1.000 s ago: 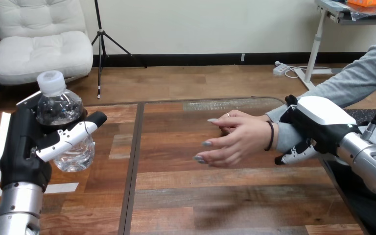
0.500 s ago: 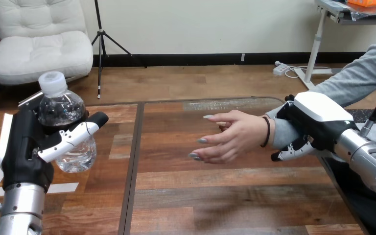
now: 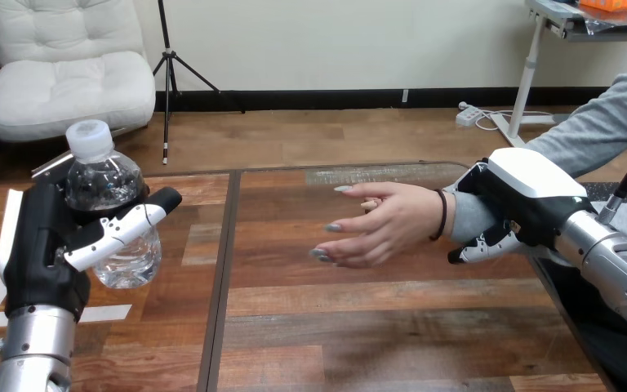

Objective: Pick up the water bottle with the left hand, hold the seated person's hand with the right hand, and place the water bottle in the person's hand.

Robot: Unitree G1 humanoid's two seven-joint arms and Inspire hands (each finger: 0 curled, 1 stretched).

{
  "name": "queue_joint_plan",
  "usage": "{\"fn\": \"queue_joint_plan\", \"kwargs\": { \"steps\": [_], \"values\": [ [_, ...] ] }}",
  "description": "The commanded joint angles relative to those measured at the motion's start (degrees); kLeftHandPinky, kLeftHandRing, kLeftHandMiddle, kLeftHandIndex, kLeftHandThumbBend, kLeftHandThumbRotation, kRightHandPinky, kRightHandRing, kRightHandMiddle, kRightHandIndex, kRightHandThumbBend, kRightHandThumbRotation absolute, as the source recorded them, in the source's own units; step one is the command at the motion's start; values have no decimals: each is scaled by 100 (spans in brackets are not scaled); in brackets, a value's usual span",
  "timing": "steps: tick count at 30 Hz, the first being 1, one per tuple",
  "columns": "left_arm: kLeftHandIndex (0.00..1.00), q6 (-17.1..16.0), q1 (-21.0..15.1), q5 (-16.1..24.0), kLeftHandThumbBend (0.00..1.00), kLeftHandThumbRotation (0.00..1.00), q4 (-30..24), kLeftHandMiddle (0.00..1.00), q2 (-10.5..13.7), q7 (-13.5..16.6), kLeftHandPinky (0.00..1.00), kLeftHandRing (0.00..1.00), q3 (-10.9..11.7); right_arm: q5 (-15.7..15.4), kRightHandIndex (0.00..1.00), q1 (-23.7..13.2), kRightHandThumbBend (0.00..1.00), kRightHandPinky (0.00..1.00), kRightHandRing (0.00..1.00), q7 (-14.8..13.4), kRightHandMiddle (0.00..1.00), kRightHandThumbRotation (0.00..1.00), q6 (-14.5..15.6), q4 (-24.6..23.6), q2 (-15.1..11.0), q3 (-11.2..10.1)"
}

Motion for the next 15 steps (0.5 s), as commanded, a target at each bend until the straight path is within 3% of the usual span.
{"fn": "queue_joint_plan", "kwargs": {
  "steps": [1,15],
  "values": [
    [41,-64,-306,71,73,0,-384,39,44,14,29,35,-76,207,30,-287,71,19,23,-49,29,0,-105,-289,142,-193],
    [41,-48,-329,90,73,0,-375,39,1,-15,29,35,-113,206,28,-374,69,18,22,-29,28,0,-160,-259,282,-152]
  ]
}}
